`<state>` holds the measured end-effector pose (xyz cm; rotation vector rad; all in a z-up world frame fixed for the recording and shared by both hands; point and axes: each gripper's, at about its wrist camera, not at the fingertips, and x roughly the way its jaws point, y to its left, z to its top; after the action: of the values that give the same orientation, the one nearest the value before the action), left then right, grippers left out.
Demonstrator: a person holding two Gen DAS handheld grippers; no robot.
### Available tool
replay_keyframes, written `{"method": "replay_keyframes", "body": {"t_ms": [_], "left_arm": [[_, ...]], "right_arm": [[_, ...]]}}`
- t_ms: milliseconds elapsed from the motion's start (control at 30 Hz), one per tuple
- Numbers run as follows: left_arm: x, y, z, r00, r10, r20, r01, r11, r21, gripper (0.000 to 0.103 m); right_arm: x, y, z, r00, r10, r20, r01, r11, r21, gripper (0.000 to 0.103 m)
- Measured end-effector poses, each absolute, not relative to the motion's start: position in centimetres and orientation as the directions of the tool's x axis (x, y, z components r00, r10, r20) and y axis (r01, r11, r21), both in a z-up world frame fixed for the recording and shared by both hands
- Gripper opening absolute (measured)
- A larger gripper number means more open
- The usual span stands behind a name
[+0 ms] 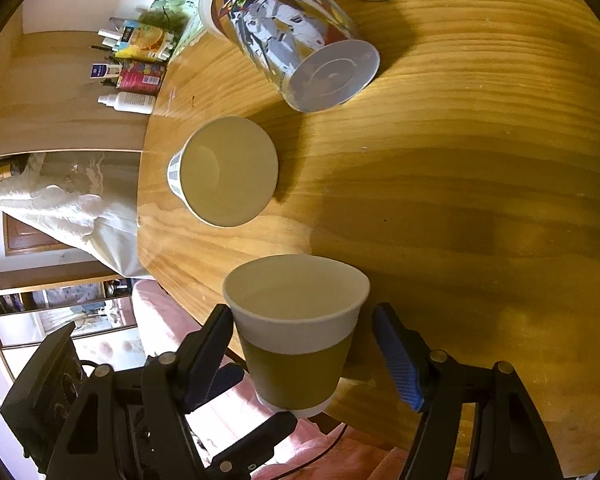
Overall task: Flip cup upright
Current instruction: 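Grasp the cup with the right gripper while the left gripper opens and releases it, then turn the held cup with the right gripper so its opening faces up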
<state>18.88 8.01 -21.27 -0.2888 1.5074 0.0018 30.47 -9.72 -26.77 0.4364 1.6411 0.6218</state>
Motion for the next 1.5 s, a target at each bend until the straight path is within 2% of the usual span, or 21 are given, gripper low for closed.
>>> {"method": "replay_keyframes", "body": {"t_ms": [433,667,900,1100,1333,1500], "left_arm": [[18.7,5.1,-21.9,0.058,-0.179,-0.982,-0.168,0.968,-0.186,0.068],[18.2,4.7,-21.3,0.086,-0.170,-0.982,-0.162,0.970,-0.182,0.068],[17.9,4.5,-20.0,0.131,-0.166,-0.977,-0.167,0.968,-0.187,0.068],[18.2,4.2,-18.7,0.172,-0.157,-0.972,-0.164,0.969,-0.186,0.068],[17.7,4.3,-18.5,0.204,-0.147,-0.968,-0.170,0.968,-0.183,0.068],[17.4,4.2,-18.7,0.200,-0.142,-0.970,-0.180,0.967,-0.179,0.068]], "right_arm": [[30.1,-10.2,-26.3,-0.142,0.613,-0.777,-0.075,0.776,0.626,0.061],[29.7,-12.0,-24.1,-0.021,0.631,-0.776,-0.107,0.770,0.629,0.060],[28.2,-14.1,-20.9,0.209,0.568,-0.796,-0.208,0.821,0.531,0.060],[26.6,-15.4,-20.1,0.372,0.532,-0.761,-0.256,0.847,0.467,0.060],[23.7,-15.5,-19.8,0.582,0.452,-0.676,-0.351,0.889,0.292,0.060],[21.4,-15.5,-20.3,0.708,0.408,-0.576,-0.402,0.904,0.147,0.060]]}}
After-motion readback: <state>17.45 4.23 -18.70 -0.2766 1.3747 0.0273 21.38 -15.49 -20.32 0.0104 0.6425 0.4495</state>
